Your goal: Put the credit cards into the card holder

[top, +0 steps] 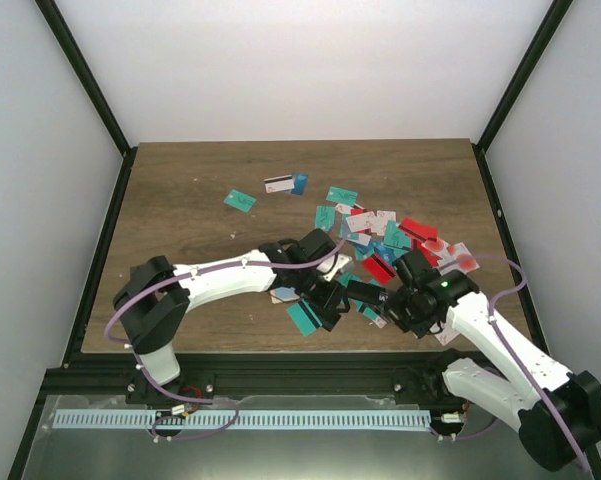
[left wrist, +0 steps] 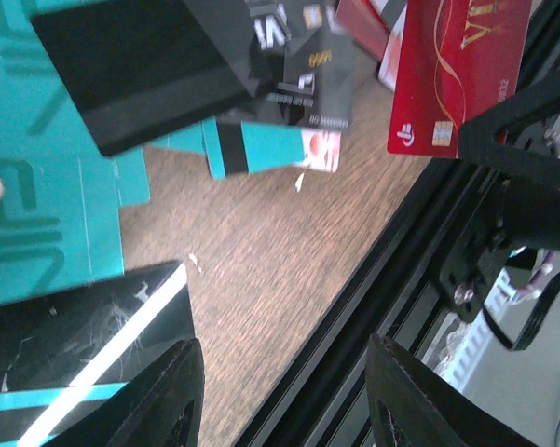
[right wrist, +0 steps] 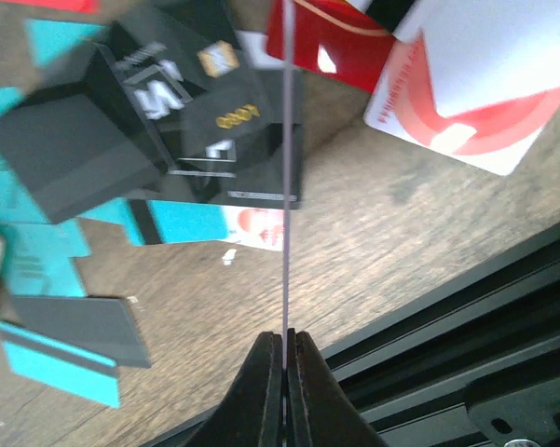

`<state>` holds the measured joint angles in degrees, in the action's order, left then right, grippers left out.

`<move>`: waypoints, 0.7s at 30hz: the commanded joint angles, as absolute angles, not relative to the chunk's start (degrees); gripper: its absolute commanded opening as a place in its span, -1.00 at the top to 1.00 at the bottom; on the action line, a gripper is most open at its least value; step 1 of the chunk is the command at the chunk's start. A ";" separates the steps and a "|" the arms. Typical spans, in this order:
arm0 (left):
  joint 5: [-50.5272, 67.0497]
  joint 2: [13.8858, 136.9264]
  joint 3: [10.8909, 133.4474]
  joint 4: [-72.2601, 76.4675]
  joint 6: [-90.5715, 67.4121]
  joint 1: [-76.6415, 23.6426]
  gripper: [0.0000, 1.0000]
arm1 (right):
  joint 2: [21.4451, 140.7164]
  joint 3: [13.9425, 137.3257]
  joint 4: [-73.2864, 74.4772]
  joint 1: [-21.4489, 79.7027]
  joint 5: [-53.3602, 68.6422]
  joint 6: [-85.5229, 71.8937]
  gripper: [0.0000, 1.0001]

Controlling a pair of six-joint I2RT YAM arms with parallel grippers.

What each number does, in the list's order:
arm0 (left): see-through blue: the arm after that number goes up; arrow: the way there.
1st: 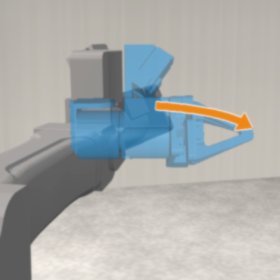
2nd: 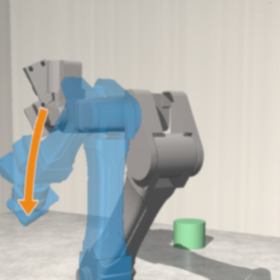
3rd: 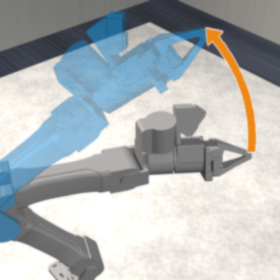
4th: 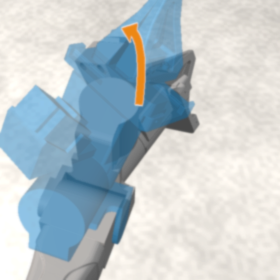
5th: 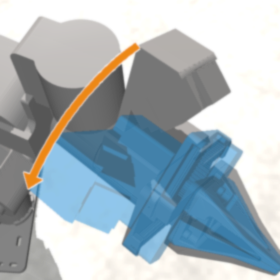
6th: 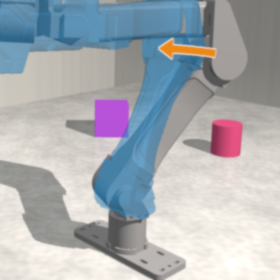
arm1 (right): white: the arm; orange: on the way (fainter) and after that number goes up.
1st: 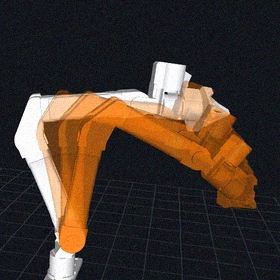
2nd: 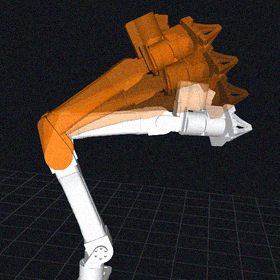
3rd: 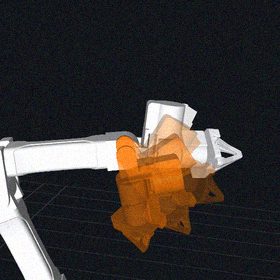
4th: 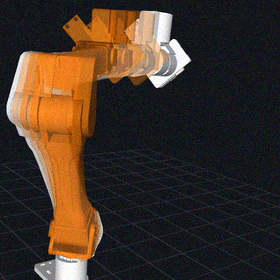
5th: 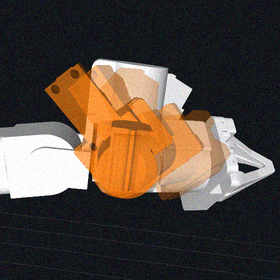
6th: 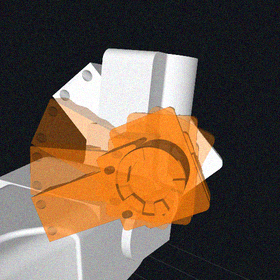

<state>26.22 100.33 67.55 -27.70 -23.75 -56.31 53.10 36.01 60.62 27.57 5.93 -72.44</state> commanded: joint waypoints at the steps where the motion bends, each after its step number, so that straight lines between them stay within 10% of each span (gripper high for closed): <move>1: 28.05 98.95 71.55 -29.70 -23.61 -54.18 0.00 | 52.93 42.94 64.57 27.86 1.86 -68.51 0.99; 21: 60.41 80.66 62.41 -5.13 -39.68 -31.56 -0.48 | 52.03 49.57 11.88 27.87 47.59 -41.49 0.99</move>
